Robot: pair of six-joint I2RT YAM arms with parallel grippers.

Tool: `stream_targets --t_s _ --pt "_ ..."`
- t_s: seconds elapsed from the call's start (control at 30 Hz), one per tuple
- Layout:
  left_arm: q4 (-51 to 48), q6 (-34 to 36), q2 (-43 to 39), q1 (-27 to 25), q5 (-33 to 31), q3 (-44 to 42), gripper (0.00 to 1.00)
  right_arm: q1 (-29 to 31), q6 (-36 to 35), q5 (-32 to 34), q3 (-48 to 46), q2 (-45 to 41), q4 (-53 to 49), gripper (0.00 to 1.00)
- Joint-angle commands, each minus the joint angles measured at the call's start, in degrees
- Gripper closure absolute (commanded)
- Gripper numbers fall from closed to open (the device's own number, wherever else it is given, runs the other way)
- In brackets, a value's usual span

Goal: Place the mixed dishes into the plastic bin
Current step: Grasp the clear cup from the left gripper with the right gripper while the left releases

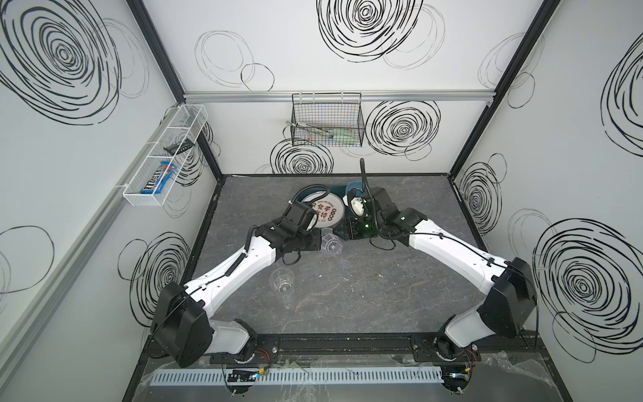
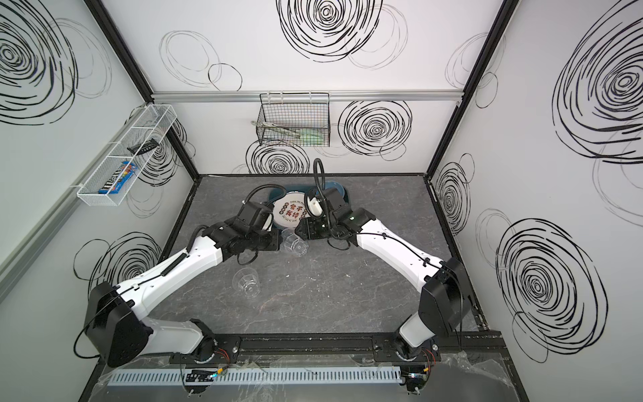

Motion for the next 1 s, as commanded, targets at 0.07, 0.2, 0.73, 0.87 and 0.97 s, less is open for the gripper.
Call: stream_targets --t_s 0.07,0.2,0.73,0.87,0.97 --pt "2.4 -1.5 0.4 -1.3 -1.3 2.5 0.98 0.9 0.2 -0.4 1.1 1.6 -1.5 0.49" --pt "2.3 -1.7 0.1 -1.8 -1.9 2.6 0.98 0.9 0.4 0.9 1.2 2.4 -2.1 0.56" --pt "1.9 -3.1 -1.7 -2.0 -0.2 4.9 0.79 0.1 0.2 10.8 4.5 5.2 -6.9 0.89" --pt "2.1 -3.5 -2.5 -2.0 0.6 5.2 0.71 -0.9 0.0 12.0 6.2 5.6 -8.4 0.95" --pt "2.4 -4.0 -3.1 -1.7 1.4 5.0 0.66 -1.8 -0.5 12.8 7.0 5.2 -8.8 0.97"
